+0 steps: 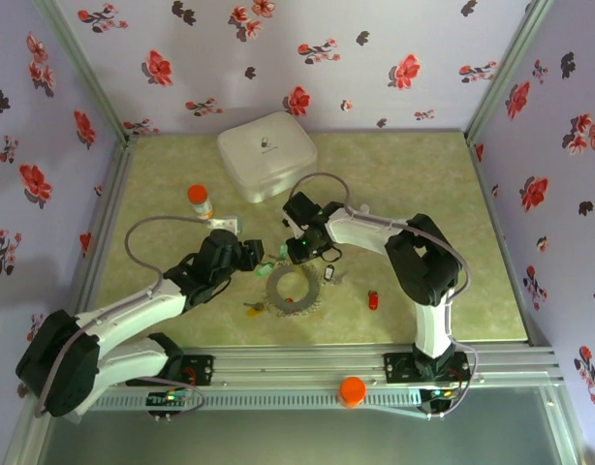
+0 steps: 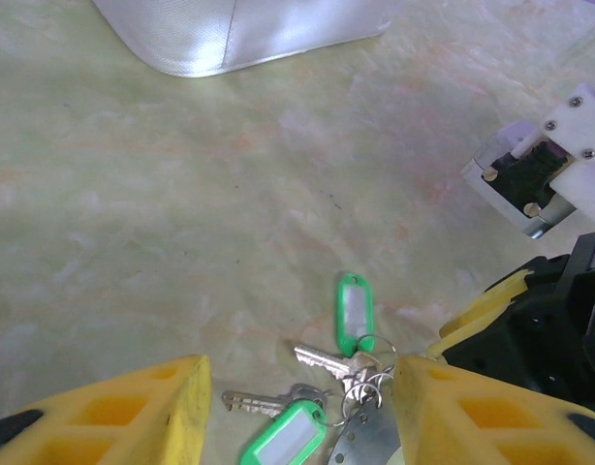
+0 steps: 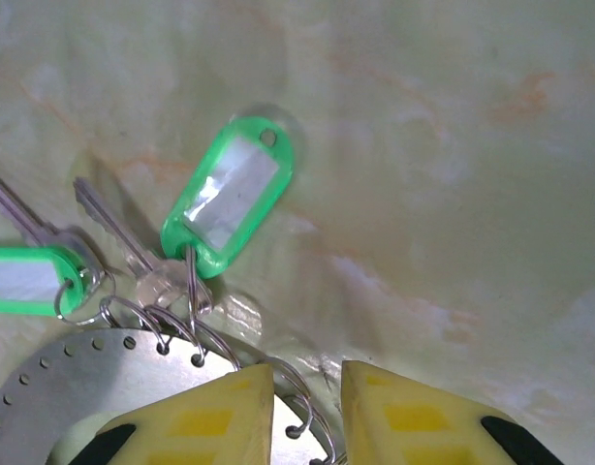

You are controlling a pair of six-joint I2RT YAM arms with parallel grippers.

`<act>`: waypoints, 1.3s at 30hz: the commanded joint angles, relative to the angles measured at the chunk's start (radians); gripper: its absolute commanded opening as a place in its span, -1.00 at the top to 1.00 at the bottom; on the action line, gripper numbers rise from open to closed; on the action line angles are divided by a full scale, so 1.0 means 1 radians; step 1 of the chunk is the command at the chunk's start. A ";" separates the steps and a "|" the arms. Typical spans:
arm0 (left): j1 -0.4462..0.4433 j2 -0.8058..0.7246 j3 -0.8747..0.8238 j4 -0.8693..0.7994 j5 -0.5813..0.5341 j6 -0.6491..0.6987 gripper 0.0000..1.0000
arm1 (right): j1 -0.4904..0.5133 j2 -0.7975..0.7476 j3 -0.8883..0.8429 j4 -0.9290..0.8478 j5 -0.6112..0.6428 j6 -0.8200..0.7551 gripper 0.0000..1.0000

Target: Put the keys on the keyring

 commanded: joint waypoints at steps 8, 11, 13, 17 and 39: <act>-0.005 -0.011 -0.008 -0.010 -0.026 0.003 -0.04 | -0.002 0.037 0.048 -0.072 -0.069 -0.053 0.52; -0.006 -0.009 -0.006 -0.009 -0.026 0.002 -0.04 | -0.003 0.035 0.052 -0.077 -0.079 -0.063 0.61; -0.006 -0.011 -0.007 -0.007 -0.026 0.003 -0.04 | -0.002 0.038 0.056 -0.081 -0.088 -0.068 0.65; -0.004 -0.013 -0.003 -0.008 -0.025 0.008 -0.03 | -0.002 0.039 0.065 -0.090 -0.099 -0.076 0.78; -0.011 0.021 -0.008 0.042 0.041 0.021 -0.05 | 0.039 -0.355 -0.263 -0.086 0.062 0.109 0.60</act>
